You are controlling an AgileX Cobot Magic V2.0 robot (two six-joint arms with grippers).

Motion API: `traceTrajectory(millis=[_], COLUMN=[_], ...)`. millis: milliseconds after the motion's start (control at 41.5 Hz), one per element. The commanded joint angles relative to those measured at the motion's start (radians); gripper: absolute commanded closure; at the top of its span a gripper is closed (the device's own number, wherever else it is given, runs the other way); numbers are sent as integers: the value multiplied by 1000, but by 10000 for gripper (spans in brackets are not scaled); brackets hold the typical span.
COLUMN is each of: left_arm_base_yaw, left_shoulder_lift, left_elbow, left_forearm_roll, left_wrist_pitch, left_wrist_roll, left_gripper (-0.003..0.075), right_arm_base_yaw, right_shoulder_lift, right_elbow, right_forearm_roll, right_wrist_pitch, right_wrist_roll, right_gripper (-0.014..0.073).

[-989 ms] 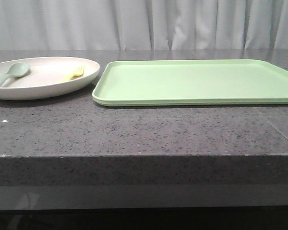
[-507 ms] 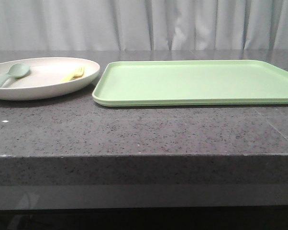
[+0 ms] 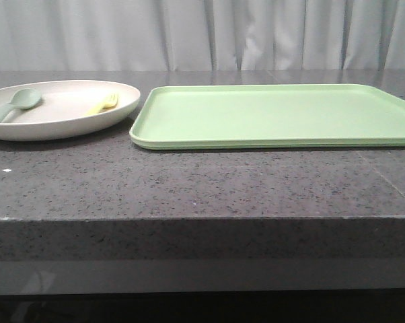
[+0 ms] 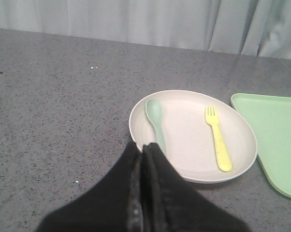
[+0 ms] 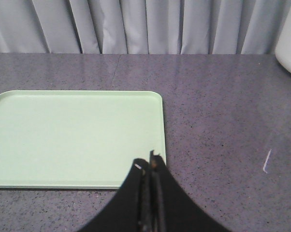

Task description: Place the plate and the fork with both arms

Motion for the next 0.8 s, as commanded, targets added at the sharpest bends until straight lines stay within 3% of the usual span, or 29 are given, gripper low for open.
traceTrajectory(millis=[0, 241, 338, 386, 531, 579, 651, 772], left_arm_base_yaw=[3, 3, 3, 3, 3, 3, 3, 3], left_shoulder_lift=[14, 14, 14, 14, 14, 14, 14, 14], left_elbow=[-25, -25, -25, -25, -25, -25, -25, -25], left_forearm_roll=[-8, -8, -8, -8, 0, 0, 0, 0], left_wrist_pitch=[-71, -73, -82, -82, -74, -74, -74, -74], left_wrist_roll=[-1, -1, -1, -1, -1, -1, -1, -1], left_gripper=[741, 740, 712, 636, 221, 127, 76, 83], right_arm_base_yaw=[2, 2, 2, 2, 2, 2, 2, 2], right_shoulder_lift=[18, 18, 18, 18, 18, 18, 18, 18], right_elbow=[-32, -32, -32, -32, -32, -32, -32, -32], right_forearm_roll=[-9, -9, -9, -9, -28, -28, -28, -28], right_wrist_pitch=[-70, -70, -70, -70, -70, -70, -70, -69], right_wrist_roll=[-7, -7, -7, -7, -7, -7, -7, -7], right_gripper=[662, 659, 613, 519, 195, 130, 95, 95])
